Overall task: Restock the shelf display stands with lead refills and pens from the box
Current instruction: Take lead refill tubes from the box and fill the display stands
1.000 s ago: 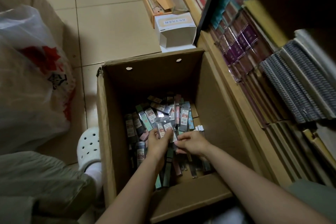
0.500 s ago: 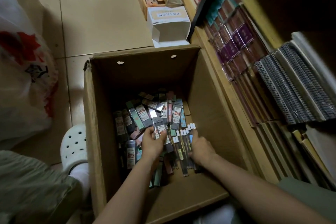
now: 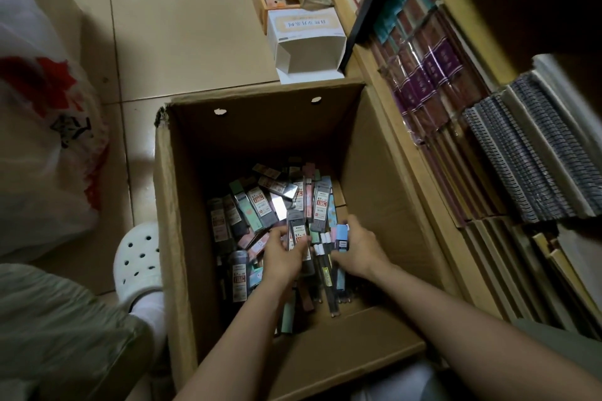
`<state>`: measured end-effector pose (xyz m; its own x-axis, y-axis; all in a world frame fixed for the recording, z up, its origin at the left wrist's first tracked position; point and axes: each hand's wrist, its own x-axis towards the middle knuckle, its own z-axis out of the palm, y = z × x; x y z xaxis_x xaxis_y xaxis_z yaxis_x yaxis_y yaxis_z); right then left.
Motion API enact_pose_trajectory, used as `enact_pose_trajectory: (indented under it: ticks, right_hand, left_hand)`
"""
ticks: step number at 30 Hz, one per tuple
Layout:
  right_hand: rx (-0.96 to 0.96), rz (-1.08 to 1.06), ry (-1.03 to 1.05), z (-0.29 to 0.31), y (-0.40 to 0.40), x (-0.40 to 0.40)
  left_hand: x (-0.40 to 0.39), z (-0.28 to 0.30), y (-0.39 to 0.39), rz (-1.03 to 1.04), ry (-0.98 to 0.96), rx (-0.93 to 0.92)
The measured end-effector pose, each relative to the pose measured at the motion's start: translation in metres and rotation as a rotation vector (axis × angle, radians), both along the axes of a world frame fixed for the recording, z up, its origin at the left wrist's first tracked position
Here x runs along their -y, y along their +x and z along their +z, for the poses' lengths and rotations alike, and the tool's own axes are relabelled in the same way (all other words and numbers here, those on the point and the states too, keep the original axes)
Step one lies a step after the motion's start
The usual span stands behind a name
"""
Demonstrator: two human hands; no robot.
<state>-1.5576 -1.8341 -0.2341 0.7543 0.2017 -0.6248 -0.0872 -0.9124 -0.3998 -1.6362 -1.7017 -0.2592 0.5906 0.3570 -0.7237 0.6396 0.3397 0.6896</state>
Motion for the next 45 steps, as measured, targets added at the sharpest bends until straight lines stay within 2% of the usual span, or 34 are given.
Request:
enact_pose_trajectory:
  ticks: [3,6,13,21,26,29,33,38,43,45]
  right_hand:
    - [-0.028,-0.066,0.126,0.013,0.001,0.001]
    - [0.028,-0.071,0.222,0.041,0.004,-0.005]
    - [0.157,-0.066,0.441,0.158,0.025,-0.004]
    - [0.338,-0.156,0.508,0.274,0.02,0.032]
    - [0.42,-0.202,0.484,0.319,0.019,0.055]
    - [0.499,-0.237,0.442,0.339,0.026,0.068]
    - [0.515,-0.334,0.506,0.349,0.045,0.078]
    - [0.636,-0.426,0.566,0.361,0.076,0.086]
    - [0.844,-0.377,0.476,0.385,0.099,0.088]
    - [0.877,-0.396,0.529,0.397,0.106,0.09]
  left_hand:
    - [0.001,0.011,0.0,-0.026,-0.008,0.031]
    - [-0.001,0.035,0.004,-0.124,0.005,0.09]
    - [-0.012,0.128,0.028,-0.321,-0.136,0.403]
    - [0.004,0.233,0.056,-0.525,-0.184,0.637]
    - [0.011,0.273,0.071,-0.692,-0.304,0.656]
    - [0.02,0.297,0.085,-0.765,-0.301,0.664]
    - [0.034,0.327,0.114,-0.793,-0.196,0.667]
    - [0.046,0.355,0.155,-0.847,-0.164,0.66]
    - [0.047,0.371,0.19,-0.854,-0.195,0.697]
    - [0.045,0.374,0.2,-0.842,-0.274,0.721]
